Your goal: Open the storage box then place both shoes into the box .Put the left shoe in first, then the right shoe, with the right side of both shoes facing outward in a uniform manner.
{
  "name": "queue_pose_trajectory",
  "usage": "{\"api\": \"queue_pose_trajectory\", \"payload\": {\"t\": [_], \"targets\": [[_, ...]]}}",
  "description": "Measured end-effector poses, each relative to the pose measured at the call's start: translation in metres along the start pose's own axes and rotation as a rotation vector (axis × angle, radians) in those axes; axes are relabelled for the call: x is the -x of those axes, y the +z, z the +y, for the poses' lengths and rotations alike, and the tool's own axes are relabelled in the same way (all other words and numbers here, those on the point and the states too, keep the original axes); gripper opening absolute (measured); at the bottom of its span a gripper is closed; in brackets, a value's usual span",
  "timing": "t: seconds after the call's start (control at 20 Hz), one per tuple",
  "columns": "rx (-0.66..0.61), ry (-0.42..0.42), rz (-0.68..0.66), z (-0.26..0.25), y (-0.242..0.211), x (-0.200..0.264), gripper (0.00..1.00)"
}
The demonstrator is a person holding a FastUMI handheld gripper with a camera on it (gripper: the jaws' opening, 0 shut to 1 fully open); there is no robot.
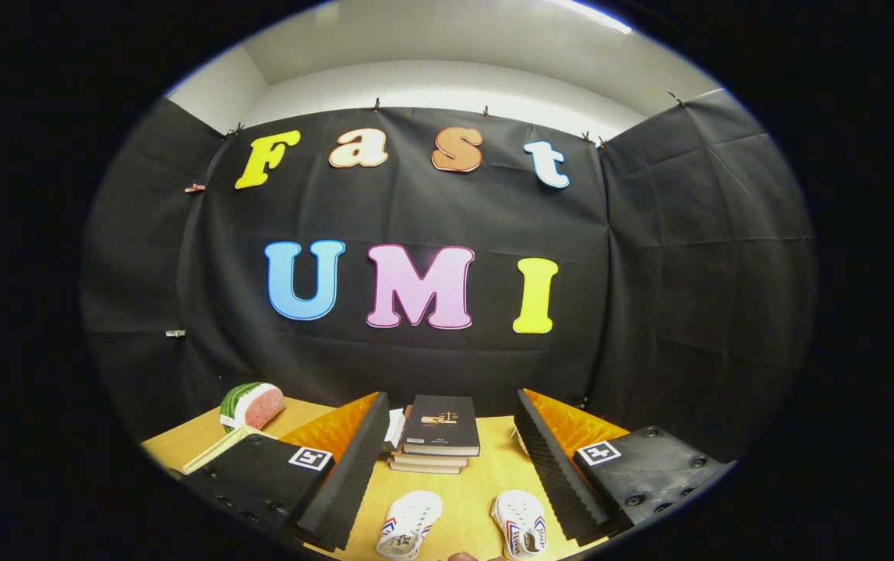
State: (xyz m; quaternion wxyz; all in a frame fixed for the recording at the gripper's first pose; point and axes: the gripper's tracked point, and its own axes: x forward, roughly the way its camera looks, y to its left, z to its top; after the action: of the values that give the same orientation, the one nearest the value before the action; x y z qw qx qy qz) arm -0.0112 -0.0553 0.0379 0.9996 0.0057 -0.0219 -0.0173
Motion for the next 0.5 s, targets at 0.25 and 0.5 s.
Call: {"api": "queue_pose_trajectory", "payload": {"t": [0.25,0.5], "targets": [[0.006,0.083,0.007,0.023,-0.006,-0.009,0.98],[0.017,0.144,0.036,0.040,-0.018,-0.019,0.97]]}}
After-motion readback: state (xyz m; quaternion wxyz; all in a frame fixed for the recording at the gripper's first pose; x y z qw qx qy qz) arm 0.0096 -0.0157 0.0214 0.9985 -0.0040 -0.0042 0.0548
